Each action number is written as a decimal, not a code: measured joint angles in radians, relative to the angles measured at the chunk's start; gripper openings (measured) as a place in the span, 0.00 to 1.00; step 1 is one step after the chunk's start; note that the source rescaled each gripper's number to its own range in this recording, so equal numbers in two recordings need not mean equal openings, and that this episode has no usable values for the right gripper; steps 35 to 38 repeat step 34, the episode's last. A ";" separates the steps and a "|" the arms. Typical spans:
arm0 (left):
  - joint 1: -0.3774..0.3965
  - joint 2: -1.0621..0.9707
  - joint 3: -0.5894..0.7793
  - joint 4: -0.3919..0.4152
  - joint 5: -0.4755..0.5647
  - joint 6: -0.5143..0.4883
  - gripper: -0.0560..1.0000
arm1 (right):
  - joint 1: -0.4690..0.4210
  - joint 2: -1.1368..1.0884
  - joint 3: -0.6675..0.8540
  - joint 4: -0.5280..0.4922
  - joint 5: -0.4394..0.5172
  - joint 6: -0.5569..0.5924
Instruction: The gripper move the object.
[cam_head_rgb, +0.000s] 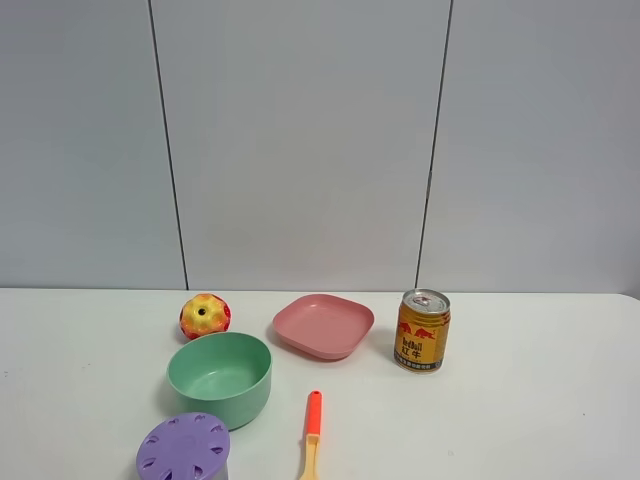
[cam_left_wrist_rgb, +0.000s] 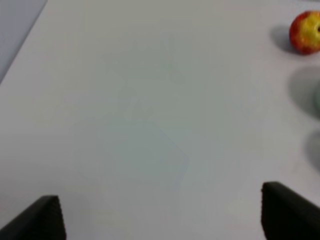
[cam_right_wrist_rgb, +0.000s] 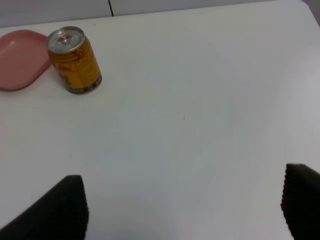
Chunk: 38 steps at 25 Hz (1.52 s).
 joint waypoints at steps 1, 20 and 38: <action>0.000 0.000 0.008 -0.008 -0.008 0.011 0.40 | 0.000 0.000 0.000 0.000 0.000 0.000; 0.000 0.000 0.052 -0.043 -0.135 0.070 0.26 | 0.000 0.000 0.000 0.000 0.000 0.000; 0.000 0.000 0.052 -0.043 -0.135 0.089 0.25 | 0.000 0.000 0.000 0.000 0.000 0.000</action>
